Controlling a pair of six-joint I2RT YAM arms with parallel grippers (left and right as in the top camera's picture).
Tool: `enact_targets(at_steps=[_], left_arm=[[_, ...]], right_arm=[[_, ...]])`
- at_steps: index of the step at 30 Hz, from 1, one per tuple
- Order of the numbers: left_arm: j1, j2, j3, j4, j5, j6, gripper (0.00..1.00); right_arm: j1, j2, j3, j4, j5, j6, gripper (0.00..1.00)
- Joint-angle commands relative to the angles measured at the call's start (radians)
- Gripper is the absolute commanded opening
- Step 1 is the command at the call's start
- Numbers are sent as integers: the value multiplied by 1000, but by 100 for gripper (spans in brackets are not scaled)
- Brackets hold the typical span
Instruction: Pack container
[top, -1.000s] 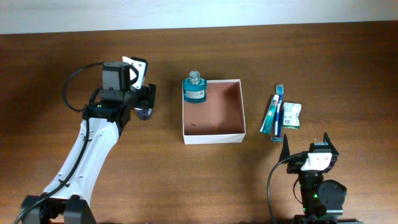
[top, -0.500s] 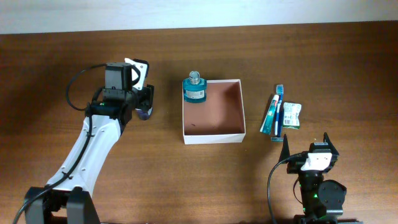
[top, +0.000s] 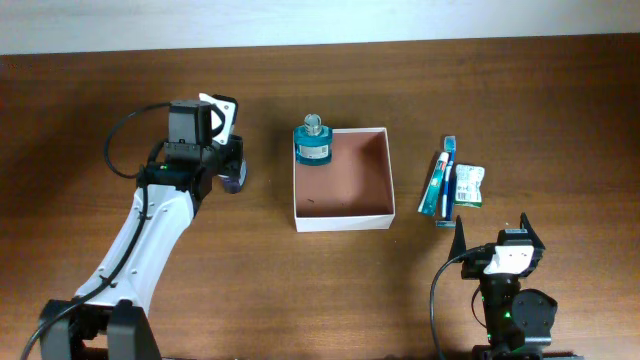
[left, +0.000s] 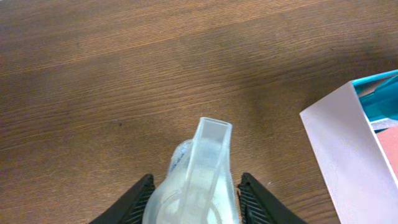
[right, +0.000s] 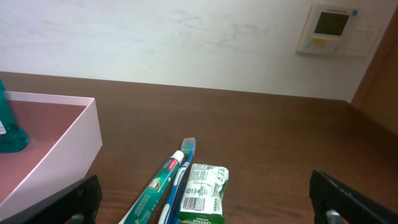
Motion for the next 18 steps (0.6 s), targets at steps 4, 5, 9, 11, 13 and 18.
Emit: enact_targets(at_steps=[4,5,9,11,13,18], left_arm=[[4,9,18,-1,-5,4,42],[4,8,18,-1,-5,2,42],[4,3,18,0,-5,-45,41],[4,-3,18,-1,-5,-45,41],[4,-11,18,-1,-5,-45,40],[4,-47,18,-2,-5,-53,36]], right_arm=[[-6,-8,-5,-6,-2,-3,99],[-6,-8,-5,-6,-2,-4,98],[-6,-8,-5,-6,-2,-4,98],[-6,-8,-5,-6,-2,-4,98],[-6,-8,-5,-6,-2,-4,98],[-6,-8,-5,-6,-2,-4,98]])
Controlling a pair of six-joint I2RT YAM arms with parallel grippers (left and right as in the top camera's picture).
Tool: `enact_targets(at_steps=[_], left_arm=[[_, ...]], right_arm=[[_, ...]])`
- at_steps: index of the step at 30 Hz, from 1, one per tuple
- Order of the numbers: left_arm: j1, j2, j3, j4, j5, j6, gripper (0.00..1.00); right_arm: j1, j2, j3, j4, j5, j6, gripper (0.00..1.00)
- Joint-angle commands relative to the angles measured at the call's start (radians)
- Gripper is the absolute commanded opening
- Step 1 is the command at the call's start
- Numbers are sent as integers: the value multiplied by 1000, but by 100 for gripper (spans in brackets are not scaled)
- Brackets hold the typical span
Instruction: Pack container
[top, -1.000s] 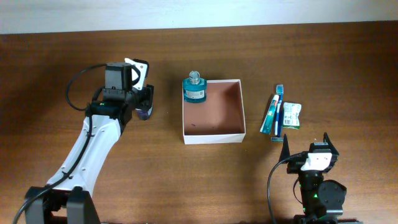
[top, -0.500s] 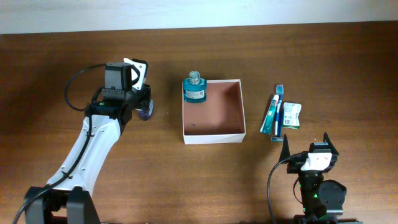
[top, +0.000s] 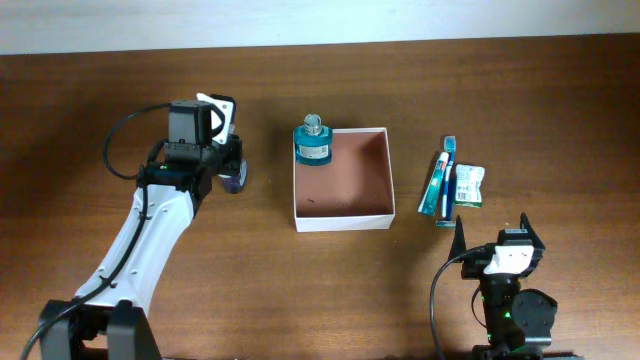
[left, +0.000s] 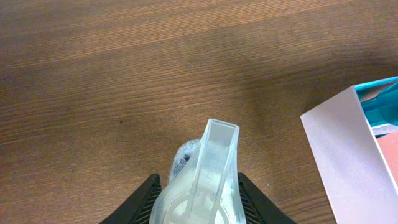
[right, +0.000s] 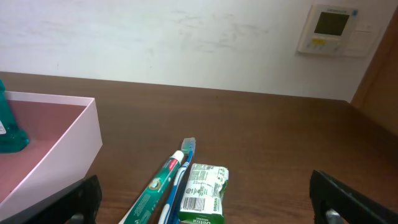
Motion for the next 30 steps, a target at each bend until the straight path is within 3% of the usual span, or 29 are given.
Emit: enact_targets(at_steps=[1,19,30], left_arm=[[4,-52,18,-4,1,-22,36],[4,-114,18,-77,1,-97,36],[4,-248,18,-95,1,-131,37]], right_arm=[[-6,-8,-5,-6,-2,-3,98],[-6,-8,-5,-6,-2,-3,98],[-6,-8,-5,-6,-2,-3,98]])
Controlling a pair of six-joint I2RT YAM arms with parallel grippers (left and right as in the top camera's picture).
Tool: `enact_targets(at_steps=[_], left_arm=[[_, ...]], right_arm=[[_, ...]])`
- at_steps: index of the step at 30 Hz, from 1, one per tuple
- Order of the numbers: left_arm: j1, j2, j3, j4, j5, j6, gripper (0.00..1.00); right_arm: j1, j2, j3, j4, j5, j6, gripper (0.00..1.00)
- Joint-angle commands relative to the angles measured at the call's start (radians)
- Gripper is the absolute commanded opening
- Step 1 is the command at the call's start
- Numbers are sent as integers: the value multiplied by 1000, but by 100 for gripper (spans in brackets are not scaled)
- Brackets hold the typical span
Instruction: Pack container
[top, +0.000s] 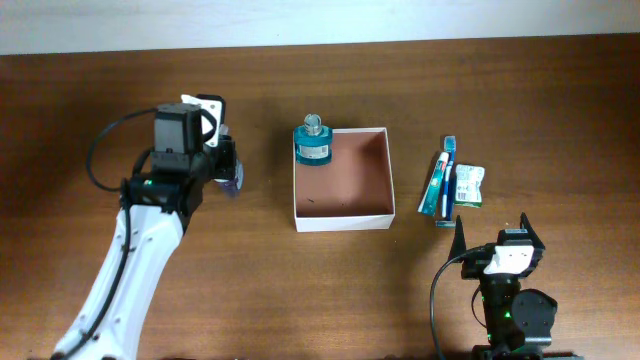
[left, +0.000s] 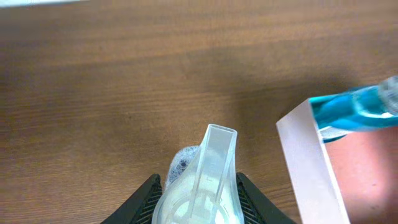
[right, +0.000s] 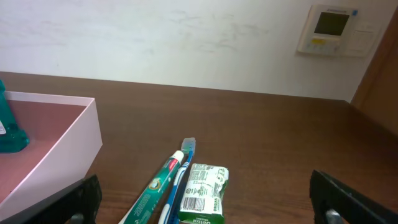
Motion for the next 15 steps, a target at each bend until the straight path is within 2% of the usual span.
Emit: enact_targets(at_steps=[1,8,15], left_arm=[[4,-97,18,1,1,-58,37],[-27,-216,18,-31,4,-129,37],[-145,-291,18,-55,0,-172,37]], right_arm=[[-6,-8,-5,-6,-2,-4,98],[-6,-8,-5,-6,-2,-4,98],[-6,-8,-5,-6,-2,-4,98]])
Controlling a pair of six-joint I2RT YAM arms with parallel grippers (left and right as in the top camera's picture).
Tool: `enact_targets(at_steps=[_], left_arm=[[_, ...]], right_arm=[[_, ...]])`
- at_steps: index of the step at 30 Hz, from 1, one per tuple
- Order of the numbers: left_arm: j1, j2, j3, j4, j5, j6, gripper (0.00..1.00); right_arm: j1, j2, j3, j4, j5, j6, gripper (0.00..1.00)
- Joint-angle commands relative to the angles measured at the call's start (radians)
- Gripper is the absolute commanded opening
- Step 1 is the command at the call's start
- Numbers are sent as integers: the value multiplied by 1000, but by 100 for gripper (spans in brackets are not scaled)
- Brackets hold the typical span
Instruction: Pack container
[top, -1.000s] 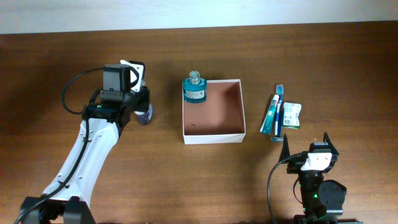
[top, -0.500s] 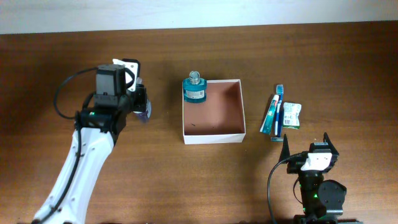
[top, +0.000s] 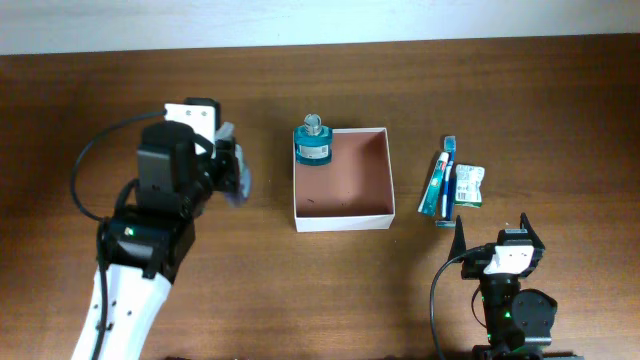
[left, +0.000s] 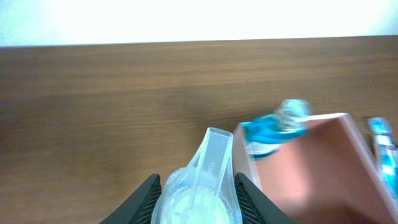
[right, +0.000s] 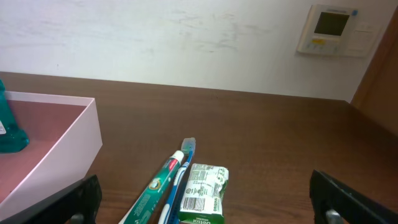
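Observation:
My left gripper (top: 233, 178) is shut on a clear plastic case (left: 205, 177) and holds it above the table, left of the white box (top: 343, 216). The box has a pinkish floor, and a teal bottle (top: 313, 143) stands in its far left corner. In the left wrist view the bottle (left: 268, 132) and box (left: 311, 155) lie blurred ahead of the case. A toothpaste tube (right: 154, 186), a blue toothbrush (right: 181, 176) and a green soap packet (right: 205, 186) lie right of the box. My right gripper (right: 205, 214) stands open just short of them.
The brown wooden table (top: 520, 100) carries everything. A white wall (right: 155, 37) with a thermostat panel (right: 333, 28) stands behind it. The right arm's base (top: 512, 300) sits at the front right edge.
My left arm has risen with the clear case in its grip. Its wrist view now looks across the box and the teal bottle rather than down at the box's near wall. The right arm is unmoved.
My left gripper first stood around the clear case on the table left of the box. Then its jaws were tighter on the case. Later the case was off the table, and now it is higher, facing the box. The right gripper stayed open and still.

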Motion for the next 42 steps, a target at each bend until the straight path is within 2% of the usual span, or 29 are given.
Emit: enact_targets(at_steps=[1,9,12,22,27,35,42], left_arm=[[-63,-53,18,8,4,-78,37],[-143,-42,18,8,-12,-243,37],[-172,-36,18,15,-15,-267,37],[-298,-11,18,68,-174,-285,37],[-354,33,18,118,-196,-285,37],[-367,121,18,167,-241,-304,37],[-367,122,18,168,-314,-277,37]], right_arm=[[-6,-8,-5,-6,-2,-3,99],[-6,-8,-5,-6,-2,-3,98],[-6,-8,-5,-6,-2,-3,98],[-6,-8,-5,-6,-2,-3,98],[-6,-8,-5,-6,-2,-3,98],[-6,-8,-5,-6,-2,-3,98],[-6,-8,-5,-6,-2,-3,98]])
